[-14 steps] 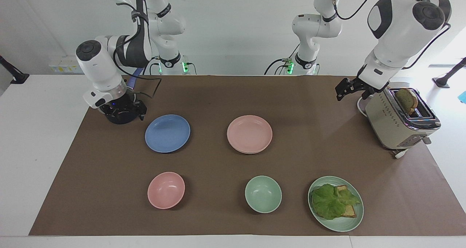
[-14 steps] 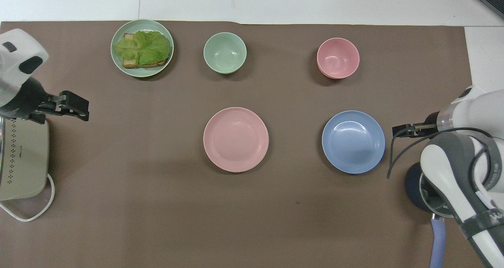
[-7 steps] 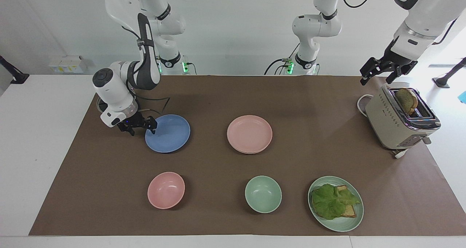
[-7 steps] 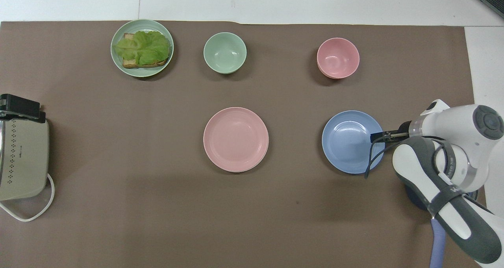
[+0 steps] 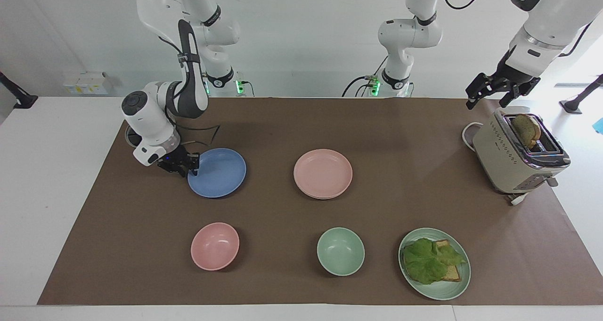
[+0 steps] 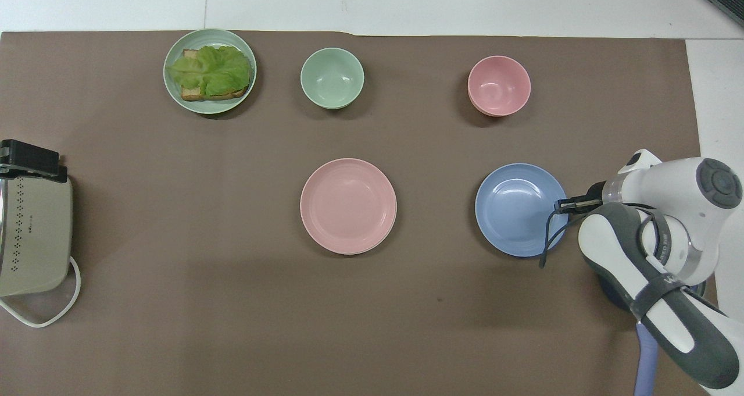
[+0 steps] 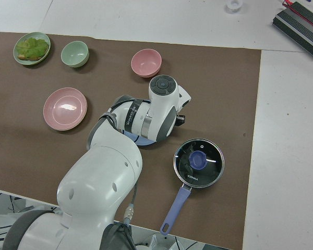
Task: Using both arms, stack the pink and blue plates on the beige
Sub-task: 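Grasp the blue plate rim with the right gripper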
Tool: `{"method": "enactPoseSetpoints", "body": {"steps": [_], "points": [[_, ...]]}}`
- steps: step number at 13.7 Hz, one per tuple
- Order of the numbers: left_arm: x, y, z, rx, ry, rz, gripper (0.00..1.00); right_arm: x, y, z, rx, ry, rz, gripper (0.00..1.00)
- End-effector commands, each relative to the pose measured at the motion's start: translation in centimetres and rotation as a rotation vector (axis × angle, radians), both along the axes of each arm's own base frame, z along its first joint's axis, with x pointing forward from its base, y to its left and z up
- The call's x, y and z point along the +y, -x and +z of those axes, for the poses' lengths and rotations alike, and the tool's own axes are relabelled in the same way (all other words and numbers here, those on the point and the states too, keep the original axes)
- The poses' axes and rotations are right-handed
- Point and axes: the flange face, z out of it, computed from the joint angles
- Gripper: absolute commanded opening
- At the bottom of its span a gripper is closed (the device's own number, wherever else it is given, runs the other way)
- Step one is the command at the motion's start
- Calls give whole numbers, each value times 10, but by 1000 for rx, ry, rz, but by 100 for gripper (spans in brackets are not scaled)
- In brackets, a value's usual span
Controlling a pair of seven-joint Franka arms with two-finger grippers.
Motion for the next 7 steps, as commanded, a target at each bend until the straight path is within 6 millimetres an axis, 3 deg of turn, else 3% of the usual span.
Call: {"method": "enactPoseSetpoints", "body": {"steps": [1,2,4,7], "points": [[1,2,1,5,-6,5,100,-2,0,5,-9,-21,3,0],[1,2,1,5,-6,5,100,-3,-4,7,-1,-24,17,0],[1,2,0,7,-6,5,100,-7,-15,35,11,-38,25,0],[1,2,1,5,-6,5,100,-18,-14,97,-14,-53,39,0]]}}
